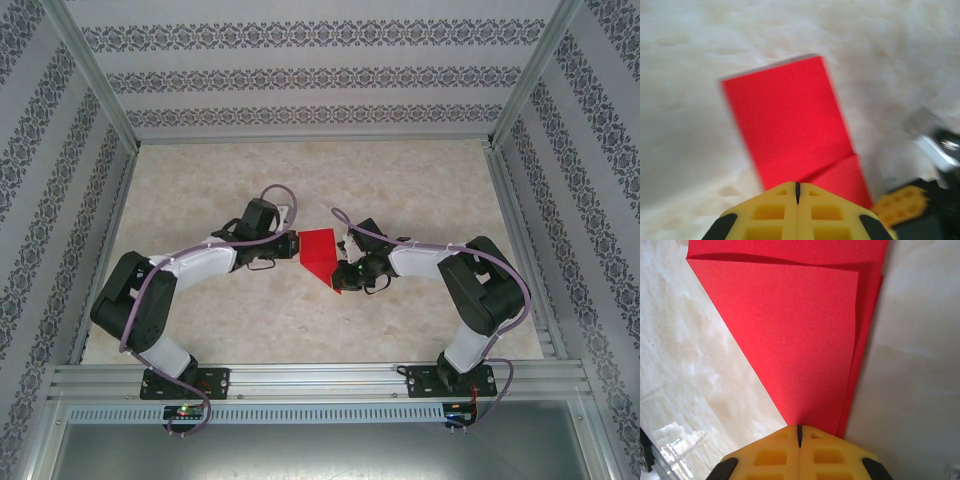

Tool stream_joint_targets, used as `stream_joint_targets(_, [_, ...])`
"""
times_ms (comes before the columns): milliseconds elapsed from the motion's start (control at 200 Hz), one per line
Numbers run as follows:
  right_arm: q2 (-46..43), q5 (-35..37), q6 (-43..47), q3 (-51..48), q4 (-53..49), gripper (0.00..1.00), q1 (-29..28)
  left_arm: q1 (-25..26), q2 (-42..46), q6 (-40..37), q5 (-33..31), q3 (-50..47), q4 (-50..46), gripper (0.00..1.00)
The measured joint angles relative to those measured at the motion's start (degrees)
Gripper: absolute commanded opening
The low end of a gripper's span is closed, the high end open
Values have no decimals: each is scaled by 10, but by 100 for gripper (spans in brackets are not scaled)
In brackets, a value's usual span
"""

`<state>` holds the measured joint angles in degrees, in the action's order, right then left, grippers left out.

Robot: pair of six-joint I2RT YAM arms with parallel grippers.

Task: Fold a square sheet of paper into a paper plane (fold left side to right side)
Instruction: Third fold the triangle at the center of the table.

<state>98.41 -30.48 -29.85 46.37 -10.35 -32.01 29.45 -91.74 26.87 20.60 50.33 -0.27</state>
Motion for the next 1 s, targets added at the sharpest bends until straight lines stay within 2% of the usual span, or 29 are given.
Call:
stream_joint_targets(130, [0, 0, 0, 0, 0, 0, 0, 54, -32, 23, 17, -2, 33, 4])
stream_joint_targets(245, [0, 0, -1, 0, 0, 0, 0, 77, -86, 32, 24, 9, 38, 4])
stream_joint_targets(420, [0, 0, -2, 0, 0, 0, 0, 80, -132, 36, 20, 29, 38, 4])
stream_joint_targets(999, [-23, 2, -4, -21, -10, 0, 4, 81, -156, 35, 8, 54, 38, 2])
